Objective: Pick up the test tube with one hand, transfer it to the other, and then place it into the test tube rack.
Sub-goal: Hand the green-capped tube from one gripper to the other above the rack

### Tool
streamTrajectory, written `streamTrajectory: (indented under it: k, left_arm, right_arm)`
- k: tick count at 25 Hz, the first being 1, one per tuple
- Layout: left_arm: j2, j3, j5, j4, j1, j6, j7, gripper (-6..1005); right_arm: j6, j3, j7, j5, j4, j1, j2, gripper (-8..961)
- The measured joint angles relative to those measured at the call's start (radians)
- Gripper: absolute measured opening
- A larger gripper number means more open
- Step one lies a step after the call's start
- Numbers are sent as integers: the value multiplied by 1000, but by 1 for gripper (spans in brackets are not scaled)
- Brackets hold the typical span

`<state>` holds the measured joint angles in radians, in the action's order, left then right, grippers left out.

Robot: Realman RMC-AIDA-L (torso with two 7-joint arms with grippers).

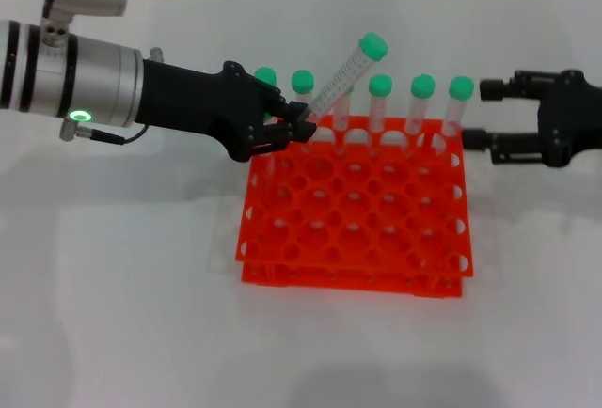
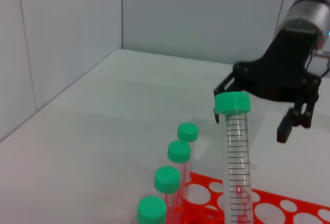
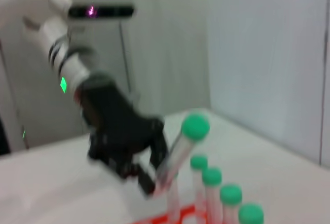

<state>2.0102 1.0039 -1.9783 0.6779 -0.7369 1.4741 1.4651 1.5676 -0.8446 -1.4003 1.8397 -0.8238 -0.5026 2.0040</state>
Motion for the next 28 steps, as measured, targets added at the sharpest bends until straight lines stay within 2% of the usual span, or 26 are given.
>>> streamTrajectory:
  k: [11,17,28]
  left_arm:
    - [18,3,-14,1,-6,-16,-10,215]
    - [26,2,-14,1,-6,-28,-33,217]
    - [40,3,-15,0,-7,-52,-59,221]
  right_arm:
    - [-21,-7,13,-181,152,-15,7,762]
    - [-23,-9,87,-281,267,-19,9,761]
    - [-25,-13,203,-356,452,-84,21,759]
